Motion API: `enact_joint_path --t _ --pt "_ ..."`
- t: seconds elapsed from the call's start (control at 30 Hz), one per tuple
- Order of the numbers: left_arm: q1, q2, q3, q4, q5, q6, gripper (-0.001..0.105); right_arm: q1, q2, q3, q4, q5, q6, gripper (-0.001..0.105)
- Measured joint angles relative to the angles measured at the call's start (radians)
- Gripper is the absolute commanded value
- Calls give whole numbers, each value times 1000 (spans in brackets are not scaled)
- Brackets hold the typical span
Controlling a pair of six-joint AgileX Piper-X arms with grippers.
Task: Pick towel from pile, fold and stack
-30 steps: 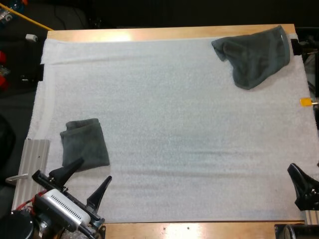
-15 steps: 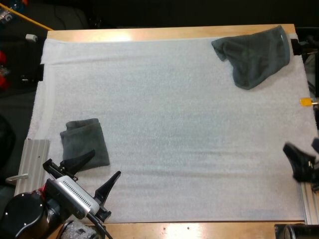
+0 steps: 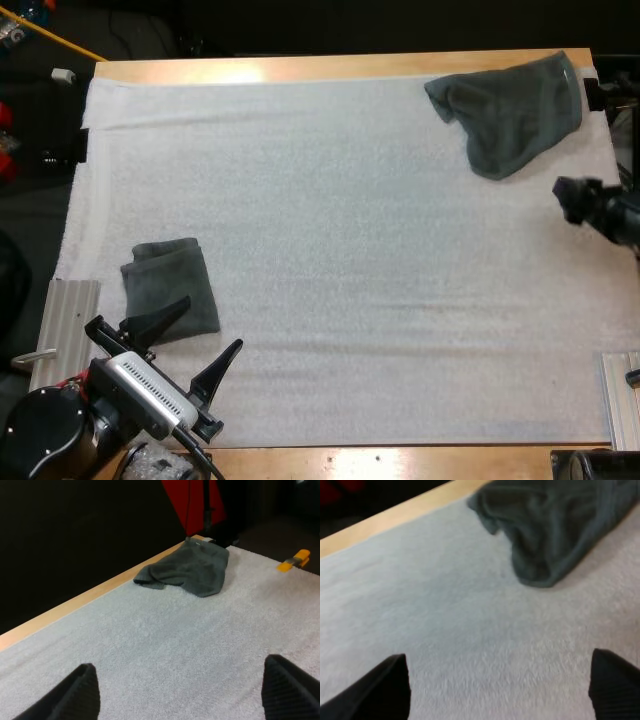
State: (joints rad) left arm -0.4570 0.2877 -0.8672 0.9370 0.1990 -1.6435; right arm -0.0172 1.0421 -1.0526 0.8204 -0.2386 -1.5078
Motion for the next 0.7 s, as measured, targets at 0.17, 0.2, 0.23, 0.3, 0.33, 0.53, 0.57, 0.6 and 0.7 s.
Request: enact_joint_path --t 0.17,0.2,0.23,0.3,0.33,0.53,0.57,0.6,0.7 --pt "0 0 0 -2 0 0 65 2 155 0 -122 1 113 71" --pt "0 0 0 -2 0 0 65 5 188 0 -149 3 137 71" --pt "0 0 0 -2 0 0 65 8 219 0 -173 5 155 71" --pt "0 0 0 -2 0 0 65 9 276 0 -222 13 205 71" --pt "0 0 0 -2 0 0 65 9 306 0 -245 20 235 71" --pt "0 0 0 -3 0 0 65 9 474 0 -379 53 382 71" --pt "0 0 0 -4 0 0 65 9 498 -1 -400 54 402 71" --pt "0 0 0 -4 0 0 65 9 525 -4 -422 56 425 71" --pt "0 0 0 -4 0 0 65 9 604 -23 -462 57 480 71"
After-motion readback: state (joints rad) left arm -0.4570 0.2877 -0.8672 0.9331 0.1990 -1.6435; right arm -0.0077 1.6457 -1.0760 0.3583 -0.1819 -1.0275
